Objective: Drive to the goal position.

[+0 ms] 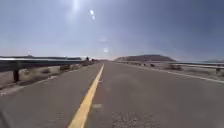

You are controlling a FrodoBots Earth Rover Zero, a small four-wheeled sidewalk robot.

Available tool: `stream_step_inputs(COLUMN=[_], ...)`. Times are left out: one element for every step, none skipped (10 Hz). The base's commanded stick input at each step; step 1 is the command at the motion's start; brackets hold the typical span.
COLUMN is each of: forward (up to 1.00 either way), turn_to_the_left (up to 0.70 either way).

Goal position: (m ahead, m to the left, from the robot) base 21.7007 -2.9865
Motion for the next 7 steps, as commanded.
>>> stream_step_inputs(forward=[0.85, 0.85, 0.85, 0.85, 0.85, 0.85, 0.85], turn_to_the_left=[0.0, 0.0, 0.0, 0.0, 0.0, 0.0, 0.0])
